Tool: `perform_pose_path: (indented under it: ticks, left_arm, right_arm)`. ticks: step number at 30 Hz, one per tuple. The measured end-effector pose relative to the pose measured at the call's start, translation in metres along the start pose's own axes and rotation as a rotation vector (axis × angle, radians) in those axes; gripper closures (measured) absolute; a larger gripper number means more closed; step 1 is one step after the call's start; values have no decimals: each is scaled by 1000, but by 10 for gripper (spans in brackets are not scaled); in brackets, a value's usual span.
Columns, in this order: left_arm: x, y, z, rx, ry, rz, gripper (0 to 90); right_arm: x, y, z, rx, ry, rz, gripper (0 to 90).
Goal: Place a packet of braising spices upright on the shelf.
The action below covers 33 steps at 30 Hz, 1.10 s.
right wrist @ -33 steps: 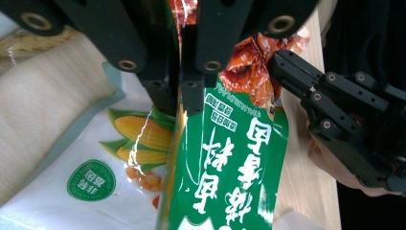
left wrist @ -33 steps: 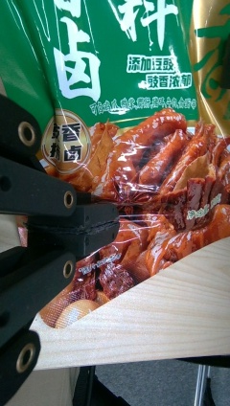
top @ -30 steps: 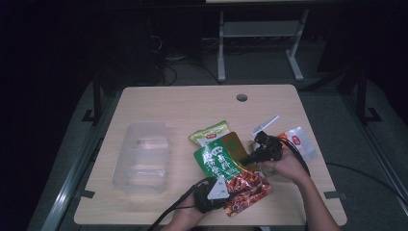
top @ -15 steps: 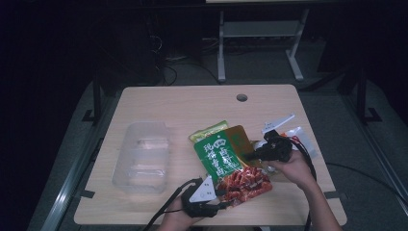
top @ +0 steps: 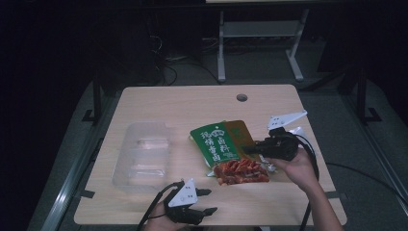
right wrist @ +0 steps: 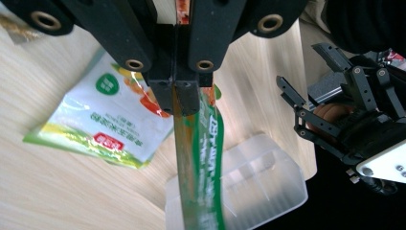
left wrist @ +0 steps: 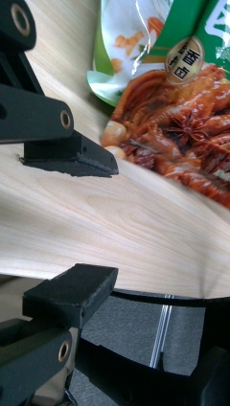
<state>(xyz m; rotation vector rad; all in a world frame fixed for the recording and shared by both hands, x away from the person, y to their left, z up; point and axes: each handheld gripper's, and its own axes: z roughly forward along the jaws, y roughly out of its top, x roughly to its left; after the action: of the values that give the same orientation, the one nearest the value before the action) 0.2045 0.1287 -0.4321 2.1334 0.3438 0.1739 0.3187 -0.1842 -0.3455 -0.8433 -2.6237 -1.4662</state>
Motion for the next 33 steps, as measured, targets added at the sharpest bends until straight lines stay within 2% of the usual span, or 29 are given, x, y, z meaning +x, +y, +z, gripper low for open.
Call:
perform_pose_path:
  ticks: [5,9,17,20,33]
  left_arm:
    - [0,-1,-8,-7,9,-10,400]
    - [-1,-4,-12,-7,13,-15,383]
    - [1,-6,-23,-10,32,-10,357]
    - [2,-7,-26,-15,40,-3,346]
    - [2,-11,-28,-34,53,-4,322]
  right_arm:
    - [9,12,3,6,-13,-34,899]
    - [15,22,3,3,-10,-36,899]
    - [22,40,-2,-29,-1,-53,899]
    - [26,53,-1,-59,13,-59,899]
    - [32,103,36,-92,-5,-108,899]
